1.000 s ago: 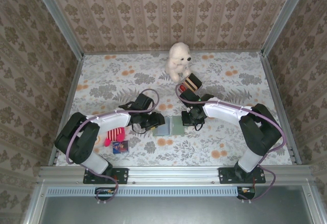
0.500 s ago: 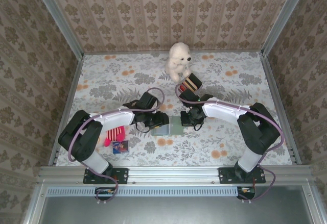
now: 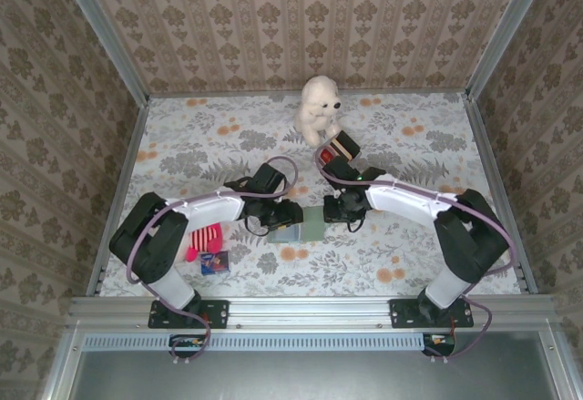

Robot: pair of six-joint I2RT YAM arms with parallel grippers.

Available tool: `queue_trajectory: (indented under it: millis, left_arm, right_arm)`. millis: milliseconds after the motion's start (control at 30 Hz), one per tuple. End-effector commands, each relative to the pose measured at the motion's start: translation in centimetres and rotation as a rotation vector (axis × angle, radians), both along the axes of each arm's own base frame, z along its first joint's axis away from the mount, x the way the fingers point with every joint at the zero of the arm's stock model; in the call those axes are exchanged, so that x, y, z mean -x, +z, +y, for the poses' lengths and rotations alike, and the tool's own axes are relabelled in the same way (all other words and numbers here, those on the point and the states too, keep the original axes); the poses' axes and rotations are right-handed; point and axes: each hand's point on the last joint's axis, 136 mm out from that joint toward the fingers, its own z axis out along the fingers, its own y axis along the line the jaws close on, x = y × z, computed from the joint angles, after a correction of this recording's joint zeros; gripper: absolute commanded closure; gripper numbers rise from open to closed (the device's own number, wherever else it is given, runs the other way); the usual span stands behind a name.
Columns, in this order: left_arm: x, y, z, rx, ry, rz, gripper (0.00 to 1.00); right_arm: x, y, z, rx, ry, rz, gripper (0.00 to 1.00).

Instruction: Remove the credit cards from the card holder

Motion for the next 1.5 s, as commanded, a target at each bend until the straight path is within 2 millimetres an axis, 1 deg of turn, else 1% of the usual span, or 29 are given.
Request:
queue_trajectory:
  millis: [0, 67, 100, 200, 267, 333, 433, 500, 600, 767, 933, 1167, 1267, 1400, 1467]
  left_arm:
    - [-0.6, 2.8, 0.4, 0.042, 0.010, -0.056, 0.52]
    - [-1.1, 3.0, 1.6, 0.037, 0.059, -0.067, 0.51]
    - [-1.3, 3.0, 2.3, 0.038, 0.086, -0.068, 0.51]
    - [-1.6, 2.5, 4.3, 0.037, 0.157, -0.052, 0.51]
    - [-1.5, 2.1, 5.3, 0.041, 0.185, -0.039, 0.51]
    - [-1.4, 1.8, 6.2, 0.043, 0.210, -0.027, 0.52]
    - [-1.2, 1.5, 7.2, 0.047, 0.236, -0.018, 0.53]
    - [-1.1, 1.5, 7.7, 0.053, 0.248, -0.016, 0.54]
    - [-1.0, 1.7, 7.9, 0.070, 0.252, -0.019, 0.55]
    - [-0.7, 1.6, 7.5, 0.101, 0.241, -0.014, 0.63]
    - [-0.8, 1.7, 6.8, 0.138, 0.225, -0.001, 0.67]
    - [-1.0, 1.4, 5.9, 0.163, 0.209, 0.003, 0.71]
    - [-0.7, 1.1, 5.4, 0.161, 0.195, 0.008, 0.72]
    - [-0.5, 0.7, 5.0, 0.158, 0.186, 0.019, 0.75]
    - [-0.4, 0.5, 4.8, 0.154, 0.183, 0.022, 0.75]
  right_arm:
    - [-0.6, 2.9, -0.9, 0.034, -0.031, -0.075, 0.68]
    - [-0.8, 4.0, -0.5, 0.056, -0.015, -0.110, 0.65]
    - [-0.8, 4.4, 0.0, 0.060, -0.001, -0.124, 0.64]
    - [-0.8, 5.2, 2.3, 0.043, 0.059, -0.151, 0.59]
    - [-0.7, 5.3, 4.0, 0.029, 0.101, -0.155, 0.56]
    - [-0.5, 4.9, 5.8, 0.022, 0.150, -0.143, 0.52]
    - [-0.2, 4.0, 8.0, 0.045, 0.237, -0.124, 0.48]
    - [-0.2, 3.1, 8.9, 0.071, 0.273, -0.099, 0.46]
    - [-0.3, 1.5, 9.5, 0.089, 0.285, -0.051, 0.45]
    - [-0.2, -0.9, 10.2, 0.087, 0.287, 0.023, 0.41]
    - [-0.5, -2.8, 9.4, 0.114, 0.270, 0.082, 0.40]
    - [-0.2, -4.7, 8.3, 0.153, 0.284, 0.129, 0.40]
    - [-0.1, -5.4, 7.8, 0.173, 0.279, 0.144, 0.41]
    - [0.0, -5.8, 7.4, 0.182, 0.276, 0.149, 0.49]
    - [0.0, -5.8, 7.3, 0.184, 0.275, 0.150, 0.51]
